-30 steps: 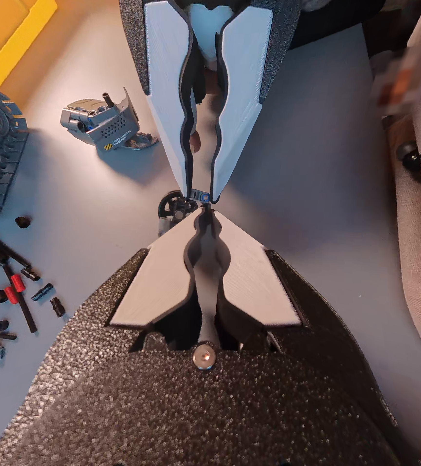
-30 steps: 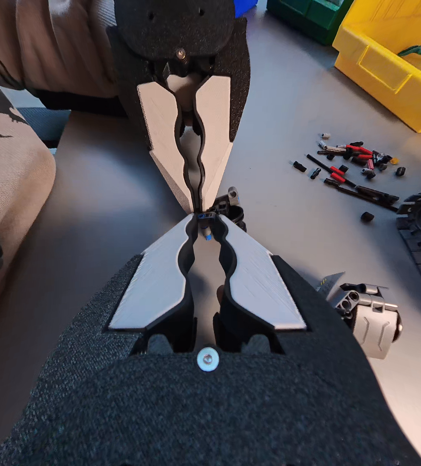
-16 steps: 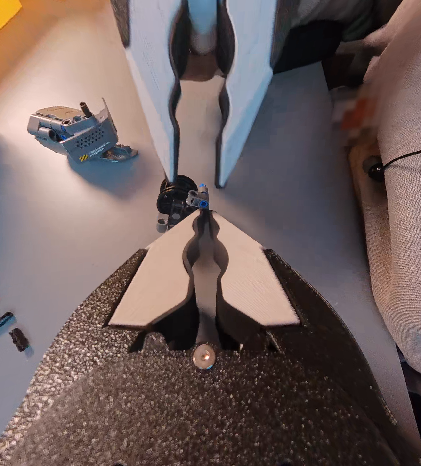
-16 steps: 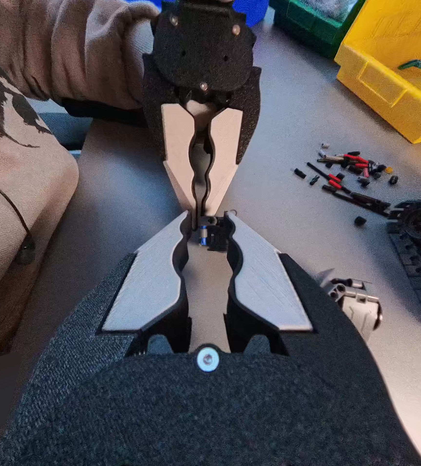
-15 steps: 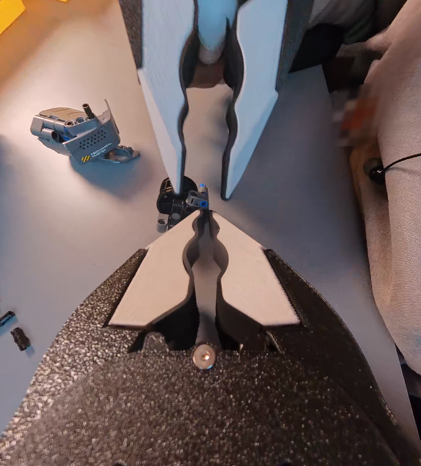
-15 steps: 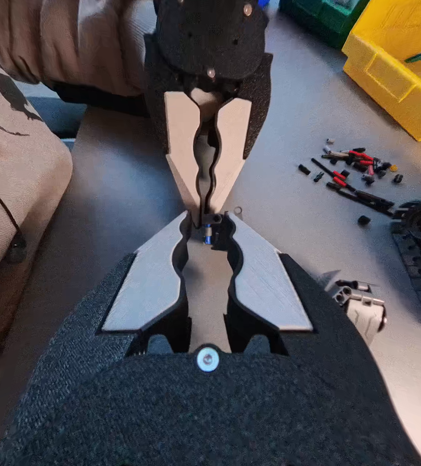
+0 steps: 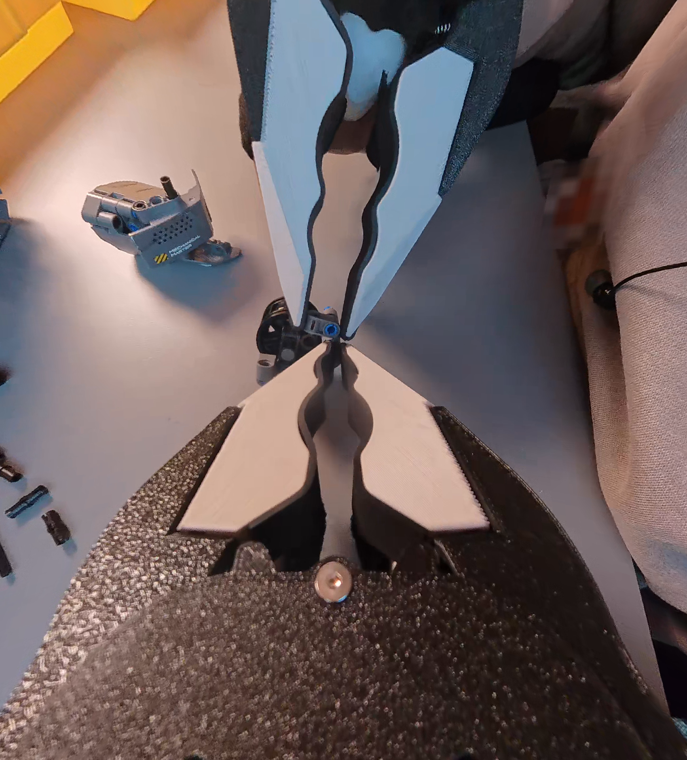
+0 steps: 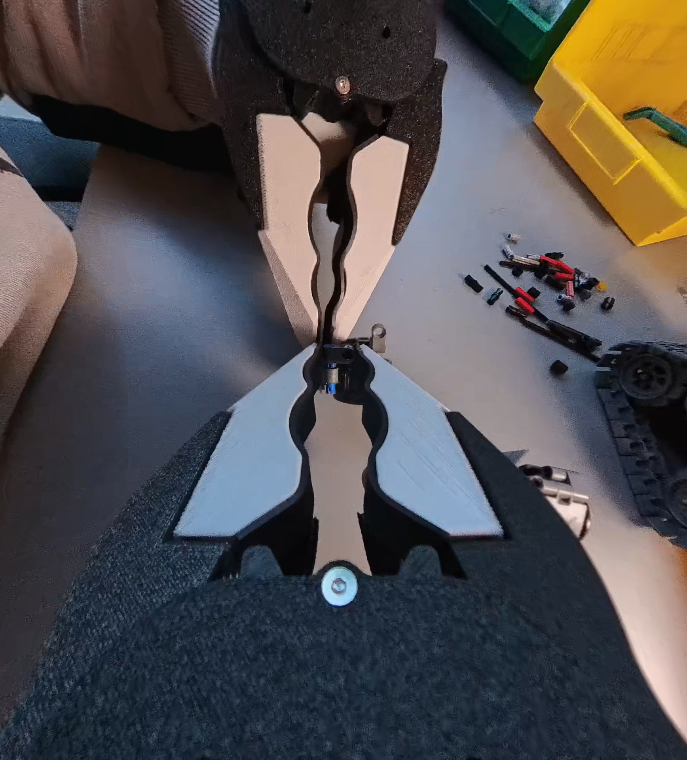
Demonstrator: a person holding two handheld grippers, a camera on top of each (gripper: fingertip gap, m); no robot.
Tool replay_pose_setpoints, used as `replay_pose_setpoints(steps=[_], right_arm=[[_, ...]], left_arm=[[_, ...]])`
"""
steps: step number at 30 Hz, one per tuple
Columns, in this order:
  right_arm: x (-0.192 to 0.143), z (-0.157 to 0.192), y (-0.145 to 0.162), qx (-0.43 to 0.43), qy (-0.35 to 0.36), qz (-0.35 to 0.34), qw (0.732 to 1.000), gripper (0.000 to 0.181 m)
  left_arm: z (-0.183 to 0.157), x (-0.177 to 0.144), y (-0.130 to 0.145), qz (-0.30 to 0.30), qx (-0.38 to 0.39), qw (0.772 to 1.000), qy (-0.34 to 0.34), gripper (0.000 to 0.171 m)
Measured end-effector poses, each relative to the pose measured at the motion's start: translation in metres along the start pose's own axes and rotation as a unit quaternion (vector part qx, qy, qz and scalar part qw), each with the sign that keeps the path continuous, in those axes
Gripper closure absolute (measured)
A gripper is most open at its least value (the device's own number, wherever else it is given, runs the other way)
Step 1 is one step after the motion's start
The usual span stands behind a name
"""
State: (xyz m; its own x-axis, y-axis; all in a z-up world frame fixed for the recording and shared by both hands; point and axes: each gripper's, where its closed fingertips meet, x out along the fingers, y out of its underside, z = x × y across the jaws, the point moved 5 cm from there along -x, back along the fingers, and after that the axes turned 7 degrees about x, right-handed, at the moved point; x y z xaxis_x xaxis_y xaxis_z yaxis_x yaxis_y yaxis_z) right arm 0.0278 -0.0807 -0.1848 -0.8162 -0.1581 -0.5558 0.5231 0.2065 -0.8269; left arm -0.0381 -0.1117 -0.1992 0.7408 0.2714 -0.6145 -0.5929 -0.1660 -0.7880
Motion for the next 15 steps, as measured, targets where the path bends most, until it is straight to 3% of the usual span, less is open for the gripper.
replay_pose_setpoints(steps=[15], right_arm=[[-0.0013, -0.002, 0.0041, -0.006, 0.003, -0.002, 1.0, 0.164]], left_arm=[[0.0007, -0.0027, -0.0031, 0.001, -0.007, 1.0, -0.006, 0.171]])
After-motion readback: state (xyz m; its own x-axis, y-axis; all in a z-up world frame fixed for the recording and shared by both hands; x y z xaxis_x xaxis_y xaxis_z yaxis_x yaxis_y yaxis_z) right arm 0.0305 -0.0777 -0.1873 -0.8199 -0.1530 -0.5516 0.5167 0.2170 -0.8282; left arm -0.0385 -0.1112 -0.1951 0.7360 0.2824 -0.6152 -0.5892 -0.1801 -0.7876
